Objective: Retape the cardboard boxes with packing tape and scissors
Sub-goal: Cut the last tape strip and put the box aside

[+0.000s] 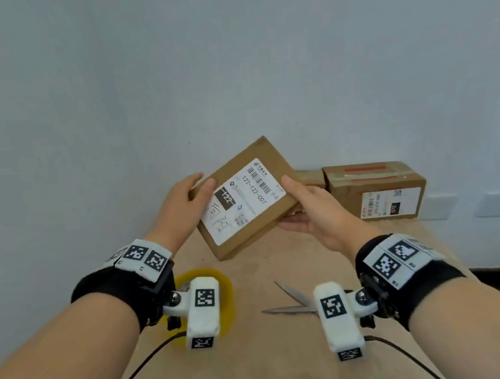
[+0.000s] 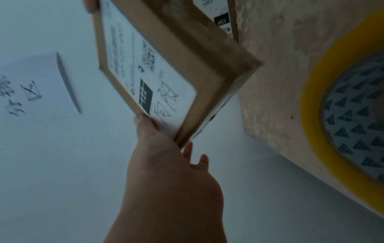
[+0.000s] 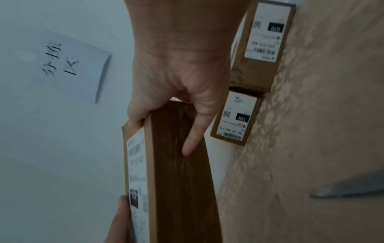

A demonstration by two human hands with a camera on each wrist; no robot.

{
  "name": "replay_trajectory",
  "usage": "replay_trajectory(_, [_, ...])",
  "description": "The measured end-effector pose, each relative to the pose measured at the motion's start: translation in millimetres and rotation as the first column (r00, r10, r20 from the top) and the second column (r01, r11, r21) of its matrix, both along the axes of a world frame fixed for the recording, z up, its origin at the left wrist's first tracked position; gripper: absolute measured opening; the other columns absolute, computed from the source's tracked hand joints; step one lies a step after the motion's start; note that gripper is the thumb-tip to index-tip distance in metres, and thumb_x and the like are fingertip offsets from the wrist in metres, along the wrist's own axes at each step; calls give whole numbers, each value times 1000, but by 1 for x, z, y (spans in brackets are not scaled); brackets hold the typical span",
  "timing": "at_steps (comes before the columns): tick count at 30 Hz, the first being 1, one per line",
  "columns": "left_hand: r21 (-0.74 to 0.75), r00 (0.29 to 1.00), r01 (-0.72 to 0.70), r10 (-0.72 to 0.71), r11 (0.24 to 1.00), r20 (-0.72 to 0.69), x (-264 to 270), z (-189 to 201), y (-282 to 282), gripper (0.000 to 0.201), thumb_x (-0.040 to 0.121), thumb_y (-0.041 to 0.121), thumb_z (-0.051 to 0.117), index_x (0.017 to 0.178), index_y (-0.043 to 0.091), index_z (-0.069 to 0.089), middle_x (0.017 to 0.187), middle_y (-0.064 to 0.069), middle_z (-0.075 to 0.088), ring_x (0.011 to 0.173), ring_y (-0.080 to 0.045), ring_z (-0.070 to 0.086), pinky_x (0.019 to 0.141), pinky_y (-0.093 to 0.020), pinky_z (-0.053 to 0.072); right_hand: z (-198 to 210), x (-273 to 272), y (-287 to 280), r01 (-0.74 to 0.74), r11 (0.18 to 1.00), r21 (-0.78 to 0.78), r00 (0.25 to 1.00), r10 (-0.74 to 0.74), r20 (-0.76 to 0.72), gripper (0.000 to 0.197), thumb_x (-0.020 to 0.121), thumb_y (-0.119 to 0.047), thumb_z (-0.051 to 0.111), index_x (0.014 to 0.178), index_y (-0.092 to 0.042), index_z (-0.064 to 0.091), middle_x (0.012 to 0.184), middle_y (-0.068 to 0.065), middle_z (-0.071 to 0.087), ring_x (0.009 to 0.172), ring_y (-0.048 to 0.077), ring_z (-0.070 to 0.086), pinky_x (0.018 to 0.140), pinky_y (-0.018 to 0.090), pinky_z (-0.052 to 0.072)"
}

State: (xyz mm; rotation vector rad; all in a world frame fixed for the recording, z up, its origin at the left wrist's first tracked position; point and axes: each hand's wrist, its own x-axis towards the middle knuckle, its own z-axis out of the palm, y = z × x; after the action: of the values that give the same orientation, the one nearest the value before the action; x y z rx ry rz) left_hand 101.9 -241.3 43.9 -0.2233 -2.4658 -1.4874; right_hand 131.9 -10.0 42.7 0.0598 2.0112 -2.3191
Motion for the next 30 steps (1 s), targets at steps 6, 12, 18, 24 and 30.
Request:
replay_trajectory(6, [380, 918, -175, 11, 908, 397, -40, -30, -19, 58, 91, 29, 60, 137, 29, 25, 96, -1, 67, 78, -17, 64, 60, -32, 50, -14, -53, -38, -7, 999, 42, 981, -1, 196, 56, 91, -57, 53, 126, -14, 53, 123, 5, 59, 103, 27, 63, 77, 36, 58])
replay_trajectory(12, [290, 901, -300, 169, 909, 400, -98, -43, -39, 66, 86, 44, 65, 136, 15, 33, 117, -4, 57, 94, -15, 59, 78, -32, 50, -37, -116, -59, 63, 914, 402, 990, -108, 91, 65, 91, -54, 53, 131, -3, 47, 113, 5, 56, 106, 25, 57, 96, 42, 50])
replay_trajectory(18, [152, 801, -105, -6, 983, 598, -121, -44, -21, 51, 85, 28, 62, 129, 24, 37, 119, -2, 46, 100, -18, 51, 64, -35, 54, -60, -145, -51, 36, 783, 621, 993, -96, 62, 45, 87, -50, 54, 103, -8, 52, 100, 7, 58, 91, 24, 56, 84, 38, 48])
replay_trajectory(24, [-56, 899, -101, 115, 993, 422, -128, -65, -9, 30, 91, 36, 61, 104, 11, 51, 113, -11, 58, 100, -27, 60, 88, -42, 53, -75, -152, -29, 73, 462, 884, 997, -43, -60, 27, 93, -27, 52, 96, -2, 61, 88, 9, 58, 83, 25, 55, 60, 28, 40])
replay_trajectory(30, [-318, 901, -159, 269, 935, 341, -128, -65, -3, 51, 93, 45, 53, 116, -1, 55, 111, -17, 60, 102, -35, 59, 91, -45, 51, -66, -141, -8, 17, 413, 911, 1000, -15, -12, 35, 96, -27, 51, 91, 3, 67, 76, 10, 59, 76, 25, 56, 63, 31, 47])
